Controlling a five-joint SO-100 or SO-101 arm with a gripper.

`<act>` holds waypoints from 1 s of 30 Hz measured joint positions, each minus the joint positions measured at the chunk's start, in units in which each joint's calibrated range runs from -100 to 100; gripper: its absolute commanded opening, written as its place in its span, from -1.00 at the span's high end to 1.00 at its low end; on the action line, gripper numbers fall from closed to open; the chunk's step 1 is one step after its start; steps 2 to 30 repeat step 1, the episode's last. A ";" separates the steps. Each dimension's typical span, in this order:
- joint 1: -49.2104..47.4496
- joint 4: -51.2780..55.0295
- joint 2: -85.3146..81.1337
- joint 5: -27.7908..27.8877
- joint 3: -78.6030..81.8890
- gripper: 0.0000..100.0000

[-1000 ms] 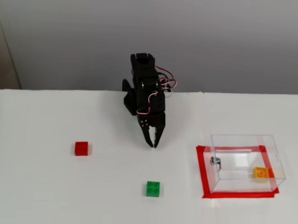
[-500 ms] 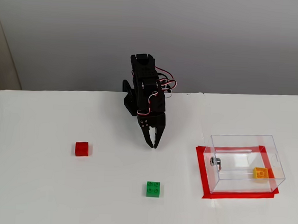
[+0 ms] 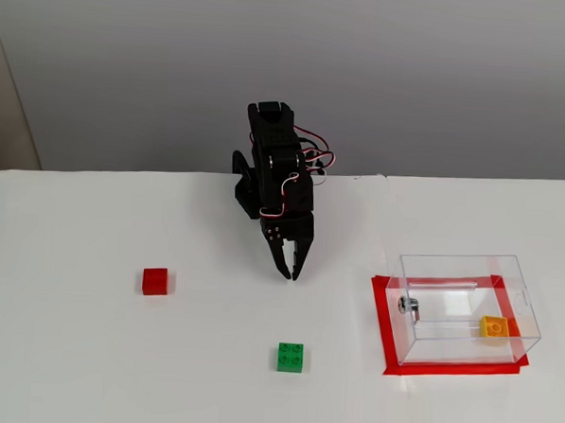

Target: Pick the yellow lego brick and place it into the transparent box

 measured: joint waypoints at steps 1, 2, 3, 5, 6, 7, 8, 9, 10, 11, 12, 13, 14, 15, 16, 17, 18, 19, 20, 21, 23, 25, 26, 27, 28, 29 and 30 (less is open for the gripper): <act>0.00 0.00 0.00 0.00 0.00 0.97; 0.00 0.00 0.00 0.00 0.00 0.97; 0.00 0.00 0.00 0.00 0.00 0.97; 0.00 0.00 0.00 0.00 0.00 0.97; 0.00 0.00 0.00 0.00 0.00 0.97; 0.00 0.00 0.00 0.00 0.00 0.97; 0.00 0.00 0.00 0.00 0.00 0.97; 0.00 0.00 0.00 0.00 0.00 0.97; 0.00 0.00 0.00 0.00 0.00 0.97; 0.00 0.00 0.00 0.00 0.00 0.97; 0.00 0.00 0.00 0.00 0.00 0.97; 0.00 0.00 0.00 0.00 0.00 0.97; 0.00 0.00 0.00 0.00 0.00 0.97; 0.00 0.00 0.00 0.00 0.00 0.97; 0.00 0.00 0.00 0.00 0.00 0.97; 0.00 0.00 0.00 0.00 0.00 0.97; 0.00 0.00 0.00 0.00 0.00 0.97; 0.00 0.00 0.00 0.00 0.00 0.97; 0.00 0.00 0.00 0.00 0.00 0.97; 0.00 0.00 0.00 0.00 0.00 0.97; 0.00 0.00 0.00 0.00 0.00 0.97; 0.00 0.00 0.00 0.00 0.00 0.97; 0.00 0.00 0.00 0.00 0.00 0.97; 0.00 0.00 0.00 0.00 0.00 0.97; 0.00 0.00 0.00 0.00 0.00 0.97; 0.00 0.00 0.00 0.00 0.00 0.97; 0.00 0.00 0.00 0.00 0.00 0.97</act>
